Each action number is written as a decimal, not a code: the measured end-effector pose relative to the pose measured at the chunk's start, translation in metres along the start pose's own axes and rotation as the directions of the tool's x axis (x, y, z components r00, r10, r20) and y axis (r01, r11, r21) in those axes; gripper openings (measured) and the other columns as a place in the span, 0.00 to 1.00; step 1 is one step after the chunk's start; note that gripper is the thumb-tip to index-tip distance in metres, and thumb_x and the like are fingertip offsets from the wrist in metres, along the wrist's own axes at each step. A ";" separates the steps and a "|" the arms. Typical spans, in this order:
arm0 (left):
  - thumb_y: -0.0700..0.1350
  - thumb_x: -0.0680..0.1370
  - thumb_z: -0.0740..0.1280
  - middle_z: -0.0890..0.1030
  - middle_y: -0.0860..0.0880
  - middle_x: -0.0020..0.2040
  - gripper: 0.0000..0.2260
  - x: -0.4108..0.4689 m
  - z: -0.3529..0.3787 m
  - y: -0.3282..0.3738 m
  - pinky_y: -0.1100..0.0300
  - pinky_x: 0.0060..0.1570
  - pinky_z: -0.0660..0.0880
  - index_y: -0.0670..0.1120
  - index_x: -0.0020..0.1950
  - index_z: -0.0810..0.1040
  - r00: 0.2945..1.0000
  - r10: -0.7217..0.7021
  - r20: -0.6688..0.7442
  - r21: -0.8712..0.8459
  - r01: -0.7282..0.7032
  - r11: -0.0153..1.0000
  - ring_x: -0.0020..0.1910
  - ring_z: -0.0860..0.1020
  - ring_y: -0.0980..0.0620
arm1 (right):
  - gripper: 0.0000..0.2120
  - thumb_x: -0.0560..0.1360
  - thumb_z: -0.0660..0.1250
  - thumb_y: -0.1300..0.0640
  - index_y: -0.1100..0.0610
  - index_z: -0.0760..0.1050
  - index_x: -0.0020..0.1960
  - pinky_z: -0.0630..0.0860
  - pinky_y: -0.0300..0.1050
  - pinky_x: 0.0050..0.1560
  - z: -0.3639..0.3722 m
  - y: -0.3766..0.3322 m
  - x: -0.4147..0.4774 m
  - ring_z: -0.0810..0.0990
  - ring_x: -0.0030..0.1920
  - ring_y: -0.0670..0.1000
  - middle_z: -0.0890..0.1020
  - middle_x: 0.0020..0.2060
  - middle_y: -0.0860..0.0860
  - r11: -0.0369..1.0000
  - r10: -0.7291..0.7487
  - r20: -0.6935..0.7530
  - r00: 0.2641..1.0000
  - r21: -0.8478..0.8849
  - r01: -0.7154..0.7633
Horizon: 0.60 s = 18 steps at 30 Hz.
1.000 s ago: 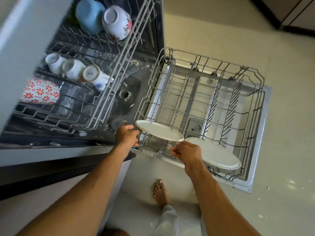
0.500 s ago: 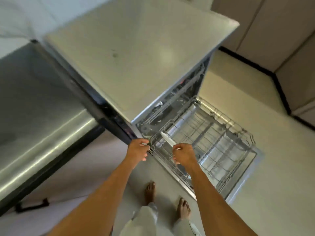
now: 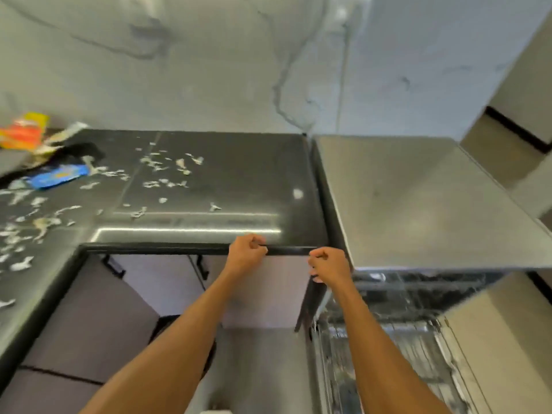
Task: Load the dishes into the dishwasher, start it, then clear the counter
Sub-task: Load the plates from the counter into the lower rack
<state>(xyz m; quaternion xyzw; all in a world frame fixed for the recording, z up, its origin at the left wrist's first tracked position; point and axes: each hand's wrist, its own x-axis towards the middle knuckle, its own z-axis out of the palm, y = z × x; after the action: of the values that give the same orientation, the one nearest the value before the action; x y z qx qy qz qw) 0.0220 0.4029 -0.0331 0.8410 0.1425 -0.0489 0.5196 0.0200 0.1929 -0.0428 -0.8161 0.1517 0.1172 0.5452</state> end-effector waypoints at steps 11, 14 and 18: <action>0.40 0.73 0.69 0.83 0.46 0.40 0.07 -0.030 -0.230 -0.097 0.52 0.42 0.81 0.48 0.50 0.81 0.892 -0.132 -0.432 -0.116 0.090 0.989 0.35 0.80 0.50 | 0.02 0.75 0.69 0.65 0.61 0.79 0.47 0.79 0.47 0.34 0.201 -0.131 -0.001 0.81 0.33 0.53 0.82 0.38 0.57 0.966 -0.222 0.334 0.916 -0.052 0.254; 0.39 0.73 0.68 0.82 0.47 0.36 0.07 -0.042 -0.292 -0.129 0.55 0.36 0.81 0.48 0.49 0.81 0.848 -0.188 -0.495 -0.163 0.122 0.979 0.32 0.80 0.52 | 0.02 0.75 0.69 0.65 0.61 0.79 0.48 0.79 0.47 0.33 0.269 -0.157 -0.012 0.82 0.33 0.53 0.83 0.40 0.58 0.954 -0.250 0.410 0.877 -0.050 0.296; 0.38 0.74 0.68 0.80 0.46 0.37 0.08 -0.050 -0.351 -0.166 0.59 0.28 0.76 0.49 0.50 0.79 0.790 -0.246 -0.561 -0.224 0.141 0.964 0.30 0.77 0.53 | 0.02 0.75 0.69 0.65 0.60 0.80 0.47 0.80 0.48 0.35 0.344 -0.181 -0.026 0.82 0.33 0.53 0.83 0.38 0.57 0.945 -0.271 0.478 0.836 -0.035 0.326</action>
<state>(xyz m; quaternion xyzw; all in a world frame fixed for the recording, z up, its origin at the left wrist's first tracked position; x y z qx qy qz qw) -0.0969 0.7747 -0.0043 0.7484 0.3845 0.1708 0.5127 0.0547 0.5797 -0.0085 -0.8073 -0.1202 0.2320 0.5290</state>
